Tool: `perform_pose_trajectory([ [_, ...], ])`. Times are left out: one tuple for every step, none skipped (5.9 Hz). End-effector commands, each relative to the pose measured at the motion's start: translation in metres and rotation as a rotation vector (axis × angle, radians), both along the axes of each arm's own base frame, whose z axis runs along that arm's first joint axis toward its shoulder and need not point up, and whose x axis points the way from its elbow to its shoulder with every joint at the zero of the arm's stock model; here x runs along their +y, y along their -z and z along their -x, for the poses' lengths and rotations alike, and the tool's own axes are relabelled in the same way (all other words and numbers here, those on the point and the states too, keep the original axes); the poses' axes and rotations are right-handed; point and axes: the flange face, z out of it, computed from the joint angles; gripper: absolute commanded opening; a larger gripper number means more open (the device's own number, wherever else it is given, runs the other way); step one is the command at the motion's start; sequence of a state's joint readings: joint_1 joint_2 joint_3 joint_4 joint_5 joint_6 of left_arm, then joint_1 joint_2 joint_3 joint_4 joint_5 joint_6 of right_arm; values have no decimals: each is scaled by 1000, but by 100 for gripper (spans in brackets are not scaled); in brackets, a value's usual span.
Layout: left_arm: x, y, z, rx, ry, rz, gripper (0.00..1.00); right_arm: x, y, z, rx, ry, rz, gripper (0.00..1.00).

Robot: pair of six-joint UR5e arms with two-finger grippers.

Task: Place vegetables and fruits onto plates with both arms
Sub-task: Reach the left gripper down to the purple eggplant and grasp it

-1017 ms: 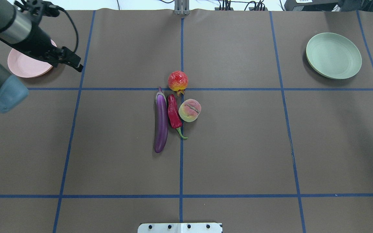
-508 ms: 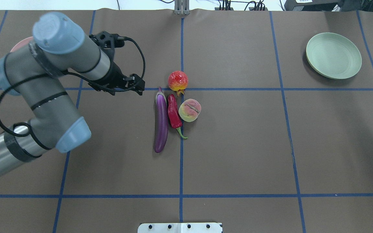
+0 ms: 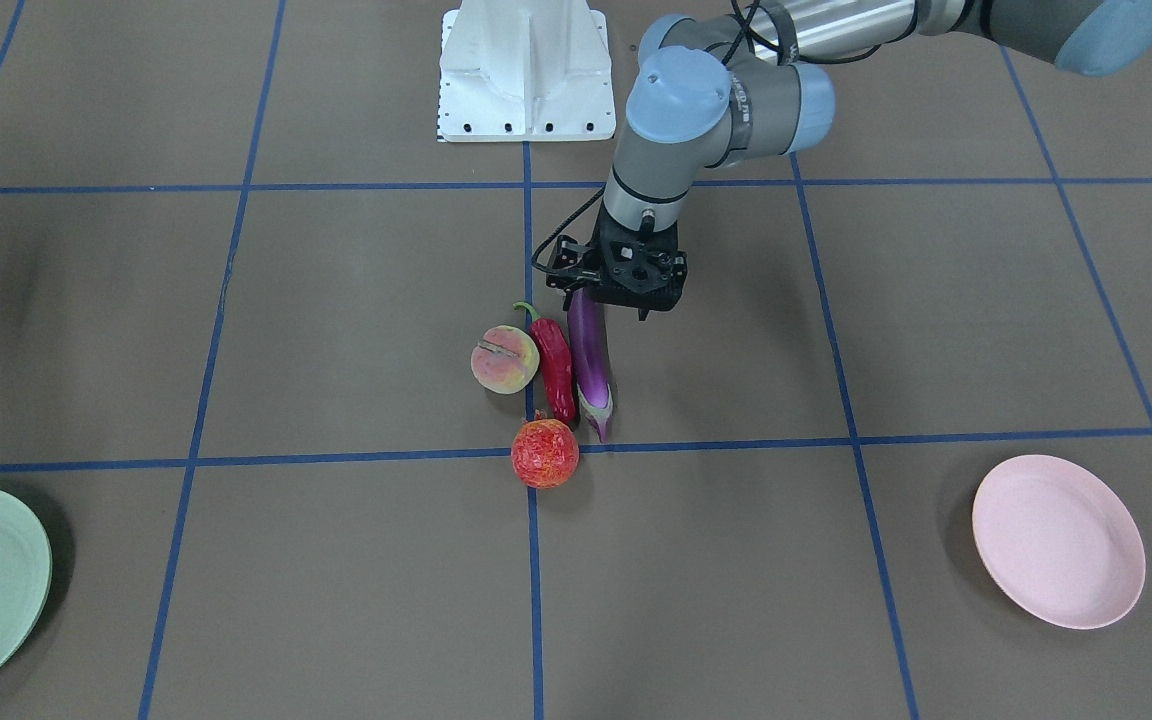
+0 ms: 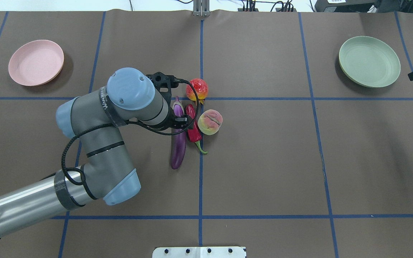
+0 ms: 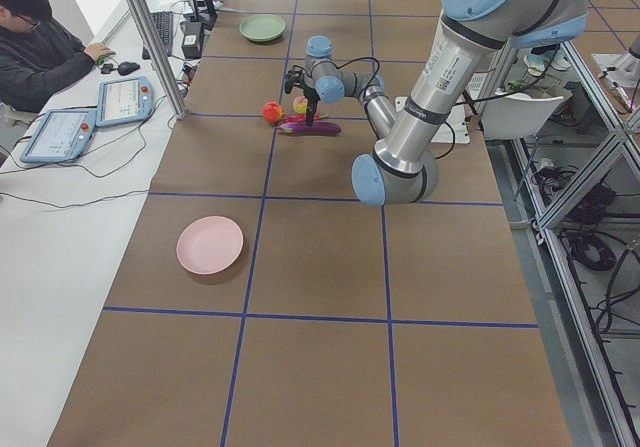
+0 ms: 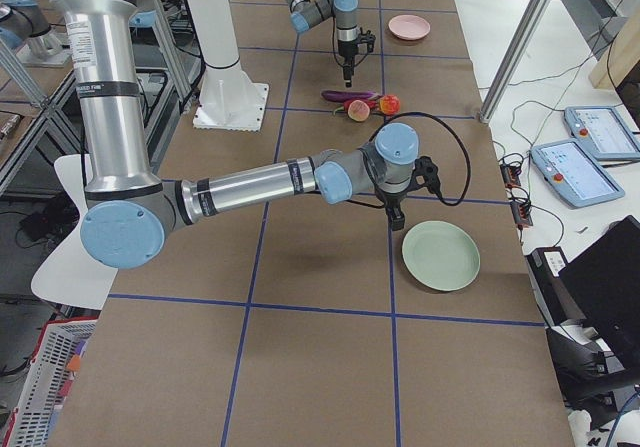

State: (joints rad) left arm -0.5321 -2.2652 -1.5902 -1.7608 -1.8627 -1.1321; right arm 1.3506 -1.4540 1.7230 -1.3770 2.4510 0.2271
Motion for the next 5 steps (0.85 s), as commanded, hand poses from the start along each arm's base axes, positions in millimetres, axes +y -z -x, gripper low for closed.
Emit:
perform_pose_trajectory([
  [-6, -20, -32, -17, -10, -1, 91, -11, 34, 27, -45, -14, 42, 100],
  [-7, -29, -37, -33, -11, 8, 90, -13, 43, 30, -63, -18, 55, 100],
  [-5, -30, -38, -35, -15, 12, 82, -14, 49, 35, -82, -24, 84, 100],
  [-4, -25, -37, -24, -12, 12, 48, -21, 71, 51, -100, -44, 119, 100],
  [-5, -21, -33, -15, -10, 8, 6, -26, 89, 65, -116, -54, 139, 100],
])
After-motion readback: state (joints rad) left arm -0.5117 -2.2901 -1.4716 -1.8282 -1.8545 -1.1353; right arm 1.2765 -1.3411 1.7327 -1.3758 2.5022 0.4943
